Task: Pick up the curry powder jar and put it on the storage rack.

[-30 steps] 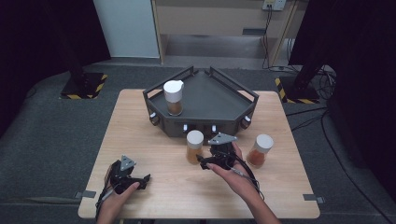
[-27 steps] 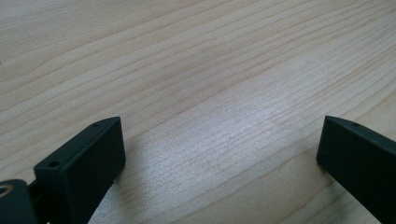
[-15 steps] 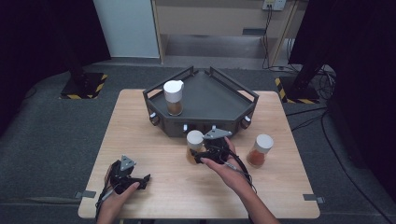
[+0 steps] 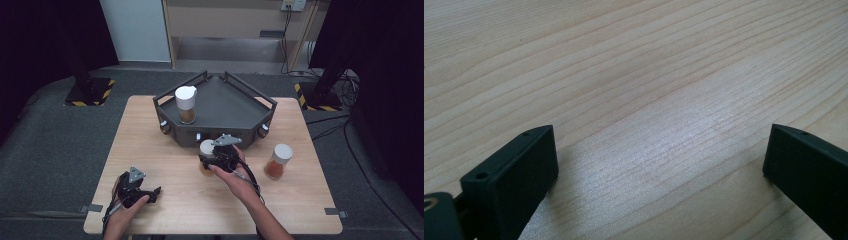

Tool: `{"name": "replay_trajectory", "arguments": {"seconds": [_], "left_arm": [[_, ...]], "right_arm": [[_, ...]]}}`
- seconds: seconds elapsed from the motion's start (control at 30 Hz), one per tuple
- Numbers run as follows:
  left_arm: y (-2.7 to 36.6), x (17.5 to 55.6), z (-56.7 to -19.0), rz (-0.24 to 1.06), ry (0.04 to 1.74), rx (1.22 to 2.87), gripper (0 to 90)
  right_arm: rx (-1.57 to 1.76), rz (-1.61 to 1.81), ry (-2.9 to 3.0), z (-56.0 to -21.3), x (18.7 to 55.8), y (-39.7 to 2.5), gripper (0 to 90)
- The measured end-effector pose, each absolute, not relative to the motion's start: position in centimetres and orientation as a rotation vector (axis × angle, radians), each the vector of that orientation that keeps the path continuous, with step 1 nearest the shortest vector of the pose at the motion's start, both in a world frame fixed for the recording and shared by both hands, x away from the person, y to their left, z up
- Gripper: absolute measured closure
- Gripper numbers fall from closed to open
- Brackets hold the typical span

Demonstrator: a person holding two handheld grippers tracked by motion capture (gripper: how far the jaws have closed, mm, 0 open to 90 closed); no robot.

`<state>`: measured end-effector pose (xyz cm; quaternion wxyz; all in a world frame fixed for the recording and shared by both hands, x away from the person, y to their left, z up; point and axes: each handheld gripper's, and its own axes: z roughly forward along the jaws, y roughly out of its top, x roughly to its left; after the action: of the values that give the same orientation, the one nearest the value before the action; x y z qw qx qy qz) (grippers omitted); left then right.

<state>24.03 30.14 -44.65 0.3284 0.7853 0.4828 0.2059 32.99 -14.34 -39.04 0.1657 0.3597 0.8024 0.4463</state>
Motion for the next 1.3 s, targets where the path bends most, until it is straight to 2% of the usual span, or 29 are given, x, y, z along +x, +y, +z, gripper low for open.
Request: {"name": "replay_trajectory", "arguments": {"seconds": [0.33, 1.3], "left_arm": [[30.1, 24.0, -44.6, 0.539, 1.263, 2.056, 0.0], [30.1, 24.0, -44.6, 0.539, 1.264, 2.056, 0.0]], "right_arm": [[1.012, 1.286, 2.287, -38.7, 32.5, -14.9, 33.9], [0.955, 1.255, 2.319, -34.4, 30.3, -17.8, 34.1]]}}
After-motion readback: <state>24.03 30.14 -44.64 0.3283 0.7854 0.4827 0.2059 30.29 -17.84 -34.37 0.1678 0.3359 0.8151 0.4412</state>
